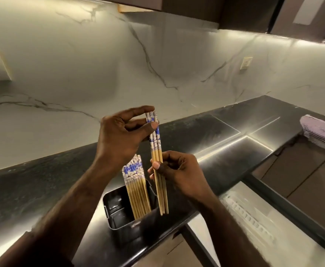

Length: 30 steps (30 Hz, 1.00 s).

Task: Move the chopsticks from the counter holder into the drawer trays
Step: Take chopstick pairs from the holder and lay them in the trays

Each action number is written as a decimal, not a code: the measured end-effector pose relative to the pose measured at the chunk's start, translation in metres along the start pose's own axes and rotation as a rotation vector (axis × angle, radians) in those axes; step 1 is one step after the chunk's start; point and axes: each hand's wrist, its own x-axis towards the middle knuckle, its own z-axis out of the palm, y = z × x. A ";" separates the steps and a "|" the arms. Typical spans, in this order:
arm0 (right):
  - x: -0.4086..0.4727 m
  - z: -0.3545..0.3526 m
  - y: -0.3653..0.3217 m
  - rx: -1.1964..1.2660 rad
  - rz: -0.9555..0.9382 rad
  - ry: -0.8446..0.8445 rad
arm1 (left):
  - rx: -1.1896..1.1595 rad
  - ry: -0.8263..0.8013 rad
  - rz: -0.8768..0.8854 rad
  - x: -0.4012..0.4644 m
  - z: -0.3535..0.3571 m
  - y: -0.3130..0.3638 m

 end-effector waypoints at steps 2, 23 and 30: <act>-0.017 -0.022 -0.005 0.003 -0.004 0.027 | -0.035 -0.033 0.004 -0.008 0.023 0.010; -0.233 -0.280 0.027 -0.128 0.210 0.257 | -0.211 -0.128 -0.077 -0.113 0.333 0.056; -0.223 -0.320 0.079 -0.138 0.291 0.263 | -0.150 -0.107 -0.113 -0.107 0.386 0.010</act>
